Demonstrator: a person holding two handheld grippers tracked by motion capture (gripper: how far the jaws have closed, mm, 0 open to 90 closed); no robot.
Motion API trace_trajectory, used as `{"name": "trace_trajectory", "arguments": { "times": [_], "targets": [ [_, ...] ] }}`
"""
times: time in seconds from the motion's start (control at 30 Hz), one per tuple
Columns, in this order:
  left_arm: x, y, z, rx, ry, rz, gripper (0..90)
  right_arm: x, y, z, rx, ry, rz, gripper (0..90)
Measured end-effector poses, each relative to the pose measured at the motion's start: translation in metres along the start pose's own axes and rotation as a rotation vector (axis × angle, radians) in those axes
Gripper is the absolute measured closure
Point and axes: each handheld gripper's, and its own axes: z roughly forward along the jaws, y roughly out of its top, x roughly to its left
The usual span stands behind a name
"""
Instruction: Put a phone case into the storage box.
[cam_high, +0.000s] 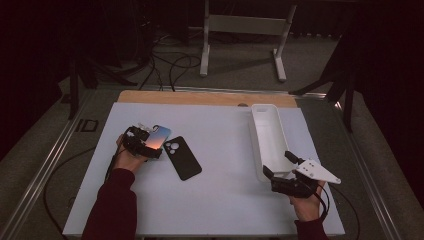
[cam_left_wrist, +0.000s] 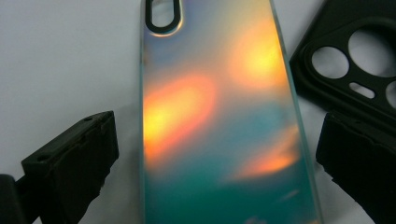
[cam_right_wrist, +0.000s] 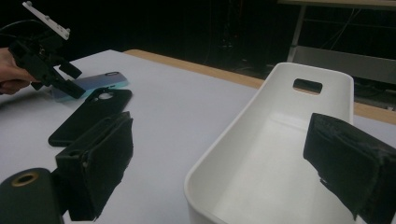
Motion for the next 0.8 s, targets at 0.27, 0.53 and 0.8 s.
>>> {"name": "trace_trajectory", "arguments": {
  "times": [0.27,0.53,0.8],
  "targets": [
    [0.0053,0.0005,0.0026,0.013,-0.027,-0.054,0.0,-0.0002,-0.0004,0.0002,0.000,-0.002,-0.002,8.0],
    [0.0031,0.0029,-0.0016,0.025,-0.025,-0.059,11.1,0.0027,-0.0008,0.0026,0.007,0.006,-0.011,8.0],
    [0.0016,0.0044,-0.0030,0.034,-0.025,-0.060,16.1,0.0029,-0.0013,0.0037,0.015,0.004,-0.019,8.1]
  ]
}}
